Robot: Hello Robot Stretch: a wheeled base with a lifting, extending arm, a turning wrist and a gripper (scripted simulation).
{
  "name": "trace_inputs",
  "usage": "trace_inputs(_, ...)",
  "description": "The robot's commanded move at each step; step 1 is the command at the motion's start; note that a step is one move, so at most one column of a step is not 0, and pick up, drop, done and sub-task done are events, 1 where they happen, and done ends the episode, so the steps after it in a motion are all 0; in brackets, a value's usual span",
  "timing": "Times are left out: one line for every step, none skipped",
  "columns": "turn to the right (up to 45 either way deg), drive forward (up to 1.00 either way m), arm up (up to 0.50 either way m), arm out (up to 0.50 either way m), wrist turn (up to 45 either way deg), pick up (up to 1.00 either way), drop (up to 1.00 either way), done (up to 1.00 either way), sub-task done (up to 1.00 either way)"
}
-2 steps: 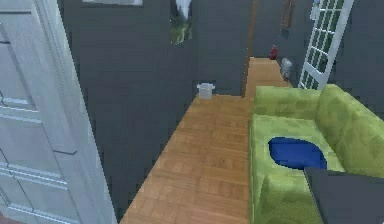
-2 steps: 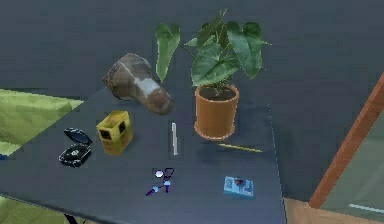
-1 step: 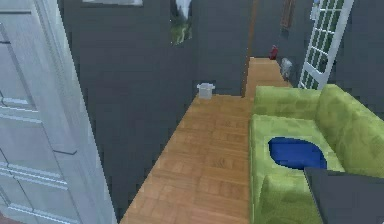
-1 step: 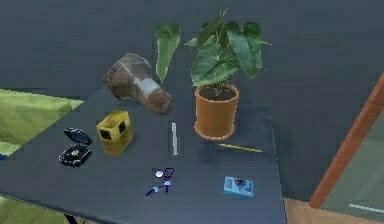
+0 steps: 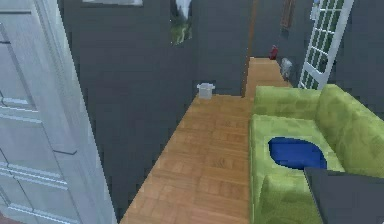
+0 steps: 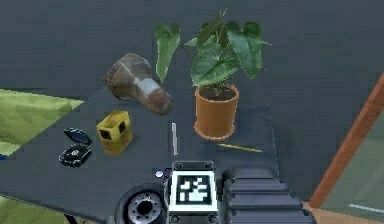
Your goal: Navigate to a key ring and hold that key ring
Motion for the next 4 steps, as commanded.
trace_inputs(0.0,0.0,0.0,0.14,0.0,0.0,0.0,0.0,0.0)
trace_inputs(0.0,0.0,0.0,0.0,45.0,0.0,0.0,0.0,0.0)
trace_inputs(0.0,0.0,0.0,0.0,45.0,0.0,0.0,0.0,0.0)
trace_inputs(0.0,0.0,0.0,0.0,45.0,0.0,0.0,0.0,0.0)
